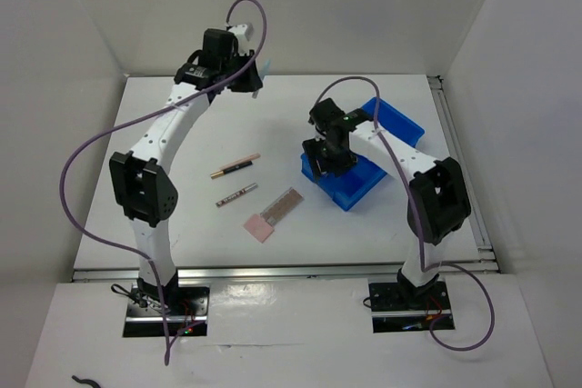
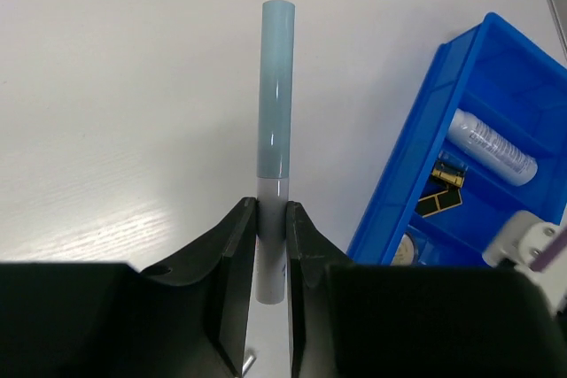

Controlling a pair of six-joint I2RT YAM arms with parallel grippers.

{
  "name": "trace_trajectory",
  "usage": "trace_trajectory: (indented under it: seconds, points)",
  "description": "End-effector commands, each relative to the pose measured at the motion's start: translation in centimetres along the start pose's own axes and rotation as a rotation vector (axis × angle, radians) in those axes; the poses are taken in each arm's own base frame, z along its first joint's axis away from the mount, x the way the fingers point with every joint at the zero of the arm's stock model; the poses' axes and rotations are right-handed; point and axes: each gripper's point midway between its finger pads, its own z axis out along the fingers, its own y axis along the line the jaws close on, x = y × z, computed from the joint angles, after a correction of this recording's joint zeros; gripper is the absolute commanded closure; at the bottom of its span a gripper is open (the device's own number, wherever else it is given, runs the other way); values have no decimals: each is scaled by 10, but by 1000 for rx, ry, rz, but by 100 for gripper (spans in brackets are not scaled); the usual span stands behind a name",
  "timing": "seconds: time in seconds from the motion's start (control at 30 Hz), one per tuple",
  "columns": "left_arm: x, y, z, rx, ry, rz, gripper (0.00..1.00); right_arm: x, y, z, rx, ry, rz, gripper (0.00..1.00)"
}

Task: Organize the makeup

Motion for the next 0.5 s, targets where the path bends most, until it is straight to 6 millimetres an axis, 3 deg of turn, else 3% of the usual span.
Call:
trace_trajectory:
  seconds: [0.0, 0.1, 0.17, 0.33, 0.4, 0.47]
  points:
    - [14, 4, -19, 1, 46, -23, 100, -4, -13, 1, 87, 4, -76, 30]
    - [10, 14, -34, -25, 34, -23, 100, 6, -16, 12, 93, 49, -85, 30]
    - [10, 21, -40, -45, 33, -29, 100, 12, -11, 18, 74, 69, -93, 36]
    - [6, 37, -51, -68, 30, -43, 100, 13, 3, 26, 41, 73, -88, 66]
    - [3, 36, -55, -65, 19, -41, 100, 1, 7, 29, 38, 59, -68, 81]
    - [-1, 39, -60, -71, 8, -44, 100, -14, 10, 33, 42, 41, -69, 83]
